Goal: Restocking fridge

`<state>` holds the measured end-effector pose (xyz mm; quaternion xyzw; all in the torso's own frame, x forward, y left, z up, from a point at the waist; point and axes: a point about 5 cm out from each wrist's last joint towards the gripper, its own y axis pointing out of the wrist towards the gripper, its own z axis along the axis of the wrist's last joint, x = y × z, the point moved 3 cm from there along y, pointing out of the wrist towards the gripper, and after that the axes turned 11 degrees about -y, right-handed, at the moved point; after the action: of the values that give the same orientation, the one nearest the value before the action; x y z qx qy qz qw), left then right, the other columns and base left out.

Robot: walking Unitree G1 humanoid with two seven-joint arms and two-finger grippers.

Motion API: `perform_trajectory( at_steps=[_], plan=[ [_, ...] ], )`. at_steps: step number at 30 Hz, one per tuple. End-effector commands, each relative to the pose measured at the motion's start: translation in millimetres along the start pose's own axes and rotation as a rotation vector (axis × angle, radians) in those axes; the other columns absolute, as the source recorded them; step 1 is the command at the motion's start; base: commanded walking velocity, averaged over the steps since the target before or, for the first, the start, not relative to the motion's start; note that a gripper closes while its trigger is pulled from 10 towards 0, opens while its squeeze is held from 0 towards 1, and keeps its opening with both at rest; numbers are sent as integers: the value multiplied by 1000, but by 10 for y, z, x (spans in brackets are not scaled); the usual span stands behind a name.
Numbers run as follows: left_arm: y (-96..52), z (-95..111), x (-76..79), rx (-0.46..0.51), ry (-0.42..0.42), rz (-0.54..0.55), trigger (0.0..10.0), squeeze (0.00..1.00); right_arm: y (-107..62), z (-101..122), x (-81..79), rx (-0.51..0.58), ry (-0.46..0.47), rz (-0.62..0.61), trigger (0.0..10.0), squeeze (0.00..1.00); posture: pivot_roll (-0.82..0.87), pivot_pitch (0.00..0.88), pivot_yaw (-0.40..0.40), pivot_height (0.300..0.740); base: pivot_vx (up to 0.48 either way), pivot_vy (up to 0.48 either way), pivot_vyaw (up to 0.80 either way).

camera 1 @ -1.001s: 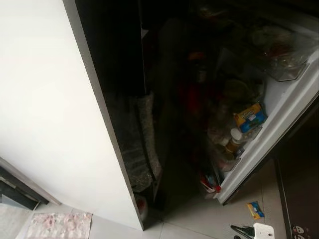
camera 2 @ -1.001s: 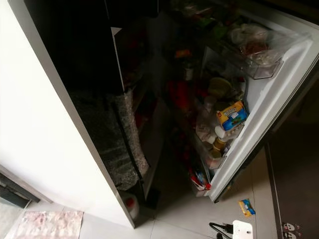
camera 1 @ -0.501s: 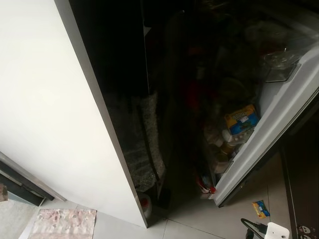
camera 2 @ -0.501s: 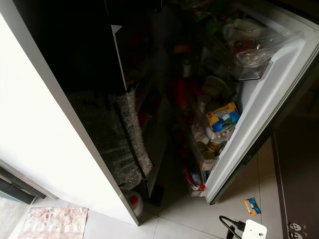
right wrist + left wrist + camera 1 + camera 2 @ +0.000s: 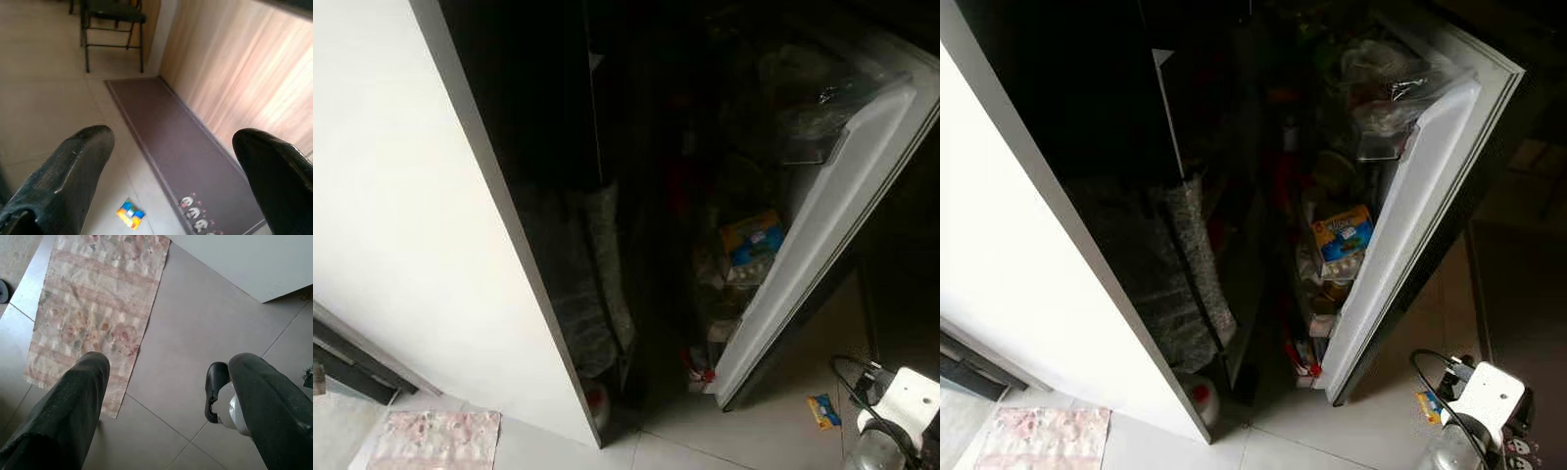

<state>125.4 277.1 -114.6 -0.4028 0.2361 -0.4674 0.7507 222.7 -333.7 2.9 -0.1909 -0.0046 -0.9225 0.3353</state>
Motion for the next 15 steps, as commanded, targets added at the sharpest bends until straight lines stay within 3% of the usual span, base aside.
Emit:
perform_trajectory(
  at_steps=[1, 5, 12, 15],
  plan=[
    [-19, -64, -67, -35, 22, 9, 10000, 0, 51, 9, 200, 5, -17, -91, 10000, 0, -67, 49, 63, 740, 0, 0, 0],
    [-16, -68, -46, -37, 25, 5, 10000, 0, 118, 73, 288, 20, -26, -120, 10000, 0, -67, 49, 63, 740, 0, 0, 0],
    [18, -88, 161, -39, 28, -13, 10000, 0, 284, 278, 409, 61, -16, -147, 10000, 0, -70, 32, 61, 740, 0, 0, 0],
    [20, -110, 207, -42, 30, -19, 10000, 0, 368, 493, 175, 132, -26, 36, 10000, 0, -79, 23, 61, 740, 0, 0, 0]
  ],
)
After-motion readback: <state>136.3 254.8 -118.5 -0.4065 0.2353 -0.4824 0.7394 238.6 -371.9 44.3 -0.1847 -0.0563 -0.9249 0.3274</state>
